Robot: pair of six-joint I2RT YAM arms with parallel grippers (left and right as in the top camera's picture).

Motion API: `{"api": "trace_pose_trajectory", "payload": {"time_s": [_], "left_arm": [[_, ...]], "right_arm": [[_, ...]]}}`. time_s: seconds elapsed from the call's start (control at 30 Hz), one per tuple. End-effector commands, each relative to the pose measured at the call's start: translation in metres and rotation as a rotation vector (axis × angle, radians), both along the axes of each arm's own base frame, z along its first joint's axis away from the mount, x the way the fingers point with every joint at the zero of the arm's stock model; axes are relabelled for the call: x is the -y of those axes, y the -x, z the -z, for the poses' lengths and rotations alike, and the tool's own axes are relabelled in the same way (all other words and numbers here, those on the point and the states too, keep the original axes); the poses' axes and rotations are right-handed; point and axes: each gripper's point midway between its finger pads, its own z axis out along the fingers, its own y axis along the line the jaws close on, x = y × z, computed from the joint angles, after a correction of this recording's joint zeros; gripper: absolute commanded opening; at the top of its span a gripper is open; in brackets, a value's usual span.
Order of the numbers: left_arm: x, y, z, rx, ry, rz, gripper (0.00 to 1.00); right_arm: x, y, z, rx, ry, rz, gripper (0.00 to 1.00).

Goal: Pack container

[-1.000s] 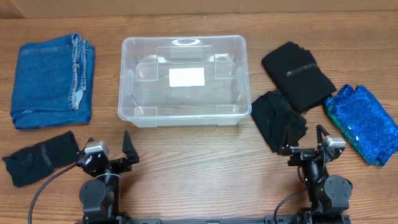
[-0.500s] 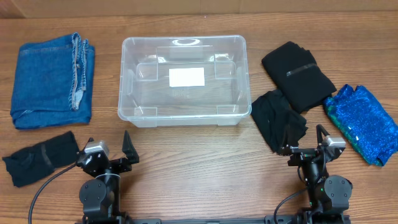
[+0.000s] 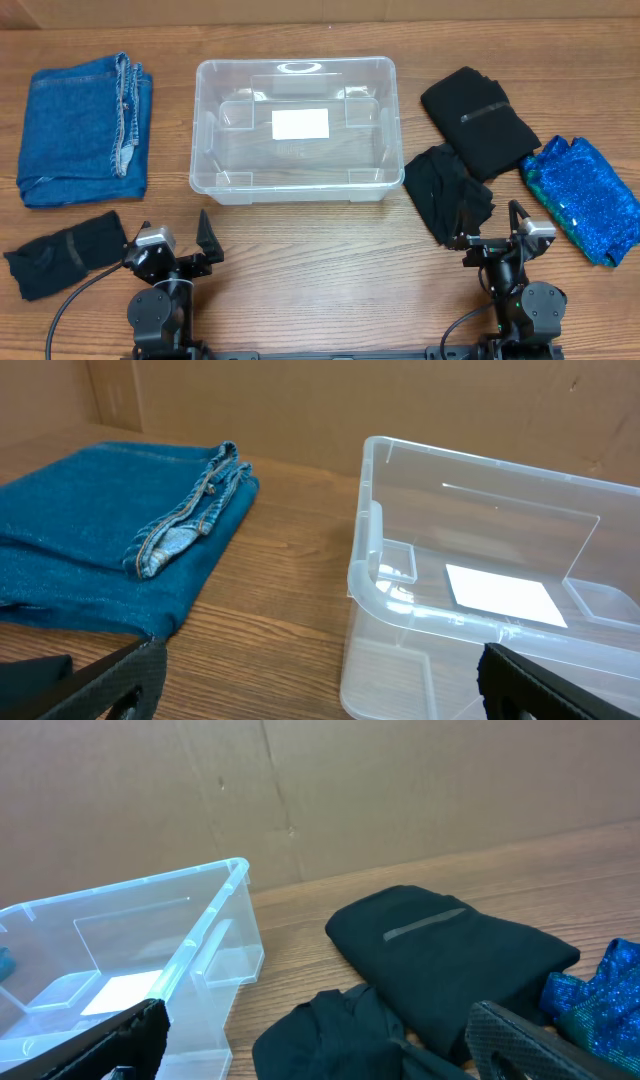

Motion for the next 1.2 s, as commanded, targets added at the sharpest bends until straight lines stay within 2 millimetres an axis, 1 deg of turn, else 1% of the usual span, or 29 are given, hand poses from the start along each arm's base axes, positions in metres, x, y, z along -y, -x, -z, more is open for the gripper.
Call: {"api": "trace_pose_trajectory", "payload": {"time_s": [0.0,0.13,0.23,0.53,0.63,0.7,0.77,0.8,0.87,0.93,1.0,1.03,1.07,1.1,1.17], "left_arm": [[-0.005,0.001,-0.002,0.007,-0.022,-0.020,1.00],[-0.005,0.001,-0.002,0.007,-0.022,-0.020,1.00],[-0.005,0.001,-0.002,0.007,-0.022,-0.020,1.00],[-0.005,0.001,-0.002,0.007,-0.022,-0.020,1.00],[-0.005,0.001,-0.002,0.007,-0.022,-0.020,1.00],[-0.005,0.001,-0.002,0.007,-0.022,-0.020,1.00],[-0.005,0.001,-0.002,0.007,-0.022,-0.020,1.00],[-0.005,0.001,-0.002,0.007,-0.022,-0.020,1.00],[-0.005,0.001,-0.002,0.007,-0.022,-0.020,1.00],[-0.005,0.001,-0.002,0.007,-0.022,-0.020,1.00],[-0.005,0.001,-0.002,0.007,-0.022,-0.020,1.00],[-0.005,0.001,-0.002,0.007,-0.022,-0.020,1.00],[-0.005,0.001,-0.002,0.007,-0.022,-0.020,1.00],[-0.005,0.001,-0.002,0.007,-0.022,-0.020,1.00],[-0.005,0.001,-0.001,0.007,-0.022,-0.020,1.00]], "right_arm": [[-0.001,0.000,0.000,0.012,0.007,-0.004,1.00],[-0.001,0.000,0.000,0.012,0.007,-0.003,1.00],[-0.001,0.000,-0.007,0.037,0.000,-0.006,1.00],[-0.002,0.001,-0.009,0.036,-0.001,-0.012,1.00],[-0.007,0.007,-0.018,-0.004,-0.003,-0.041,1.00],[-0.007,0.009,-0.038,-0.005,-0.003,-0.041,1.00],[-0.007,0.010,-0.063,-0.005,-0.003,-0.041,1.00],[-0.007,0.008,-0.080,-0.019,-0.007,-0.041,1.00],[-0.008,0.001,-0.103,-0.082,-0.008,-0.044,1.00],[-0.008,-0.012,-0.122,-0.185,-0.011,-0.043,1.00],[-0.007,-0.033,-0.145,-0.318,-0.014,-0.042,1.00],[-0.007,-0.042,-0.153,-0.363,-0.016,-0.042,1.00],[-0.007,-0.048,-0.157,-0.388,-0.016,-0.042,1.00],[-0.007,-0.059,-0.161,-0.434,-0.018,-0.041,1.00],[-0.007,-0.078,-0.165,-0.511,-0.020,-0.041,1.00]]}}
